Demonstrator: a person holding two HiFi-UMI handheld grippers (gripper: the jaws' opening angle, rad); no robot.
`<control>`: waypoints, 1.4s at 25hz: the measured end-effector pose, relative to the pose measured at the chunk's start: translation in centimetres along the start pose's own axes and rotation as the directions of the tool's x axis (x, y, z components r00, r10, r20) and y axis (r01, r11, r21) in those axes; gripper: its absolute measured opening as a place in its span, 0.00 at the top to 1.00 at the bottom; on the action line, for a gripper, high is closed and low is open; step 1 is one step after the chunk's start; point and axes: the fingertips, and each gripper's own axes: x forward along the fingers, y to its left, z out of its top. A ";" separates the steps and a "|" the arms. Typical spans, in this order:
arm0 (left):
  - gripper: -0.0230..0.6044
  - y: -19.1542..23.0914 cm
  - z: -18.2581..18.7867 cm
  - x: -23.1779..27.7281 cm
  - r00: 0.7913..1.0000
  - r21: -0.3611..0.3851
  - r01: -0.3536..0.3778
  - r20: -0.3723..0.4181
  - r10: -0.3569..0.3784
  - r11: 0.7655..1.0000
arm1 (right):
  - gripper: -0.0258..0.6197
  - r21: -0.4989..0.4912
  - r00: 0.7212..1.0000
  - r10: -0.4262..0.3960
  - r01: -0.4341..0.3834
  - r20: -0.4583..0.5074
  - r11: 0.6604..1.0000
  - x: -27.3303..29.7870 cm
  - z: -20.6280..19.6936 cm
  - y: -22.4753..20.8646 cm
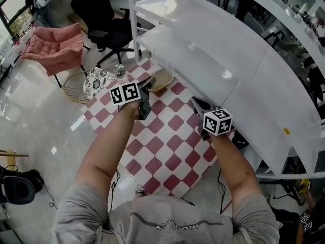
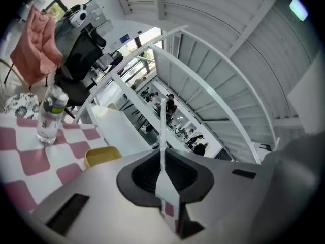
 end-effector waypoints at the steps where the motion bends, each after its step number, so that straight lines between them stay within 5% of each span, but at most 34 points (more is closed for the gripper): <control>1: 0.90 -0.7 0.4 -0.4 1.000 0.040 0.004 -0.001 -0.004 0.999 | 0.92 -0.007 1.000 -0.007 0.007 0.002 1.000 -0.2 0.5 0.2; 6: 0.90 -3.4 2.0 -2.3 1.000 0.211 0.014 -0.016 -0.011 0.977 | 0.92 -0.011 0.999 -0.047 0.047 0.021 0.999 -1.2 2.8 1.0; 10: 0.90 -5.2 3.2 -3.3 0.999 0.358 0.026 -0.029 -0.016 0.933 | 0.92 -0.002 0.995 -0.087 0.087 0.045 0.996 -2.2 4.7 1.5; 15: 0.90 -6.3 3.2 -5.3 0.999 0.456 0.045 -0.034 -0.033 0.889 | 0.92 0.003 0.990 -0.127 0.127 0.056 0.992 -2.7 5.3 2.7; 22: 0.90 -8.1 0.8 -8.1 0.991 0.531 0.125 -0.099 -0.084 0.838 | 0.92 0.010 0.978 -0.199 0.198 0.071 0.980 -5.0 5.4 4.2; 35: 0.90 -11.2 -3.9 -12.2 0.976 0.580 0.213 -0.159 -0.147 0.786 | 0.92 0.011 0.963 -0.258 0.258 0.074 0.966 -9.7 2.7 7.8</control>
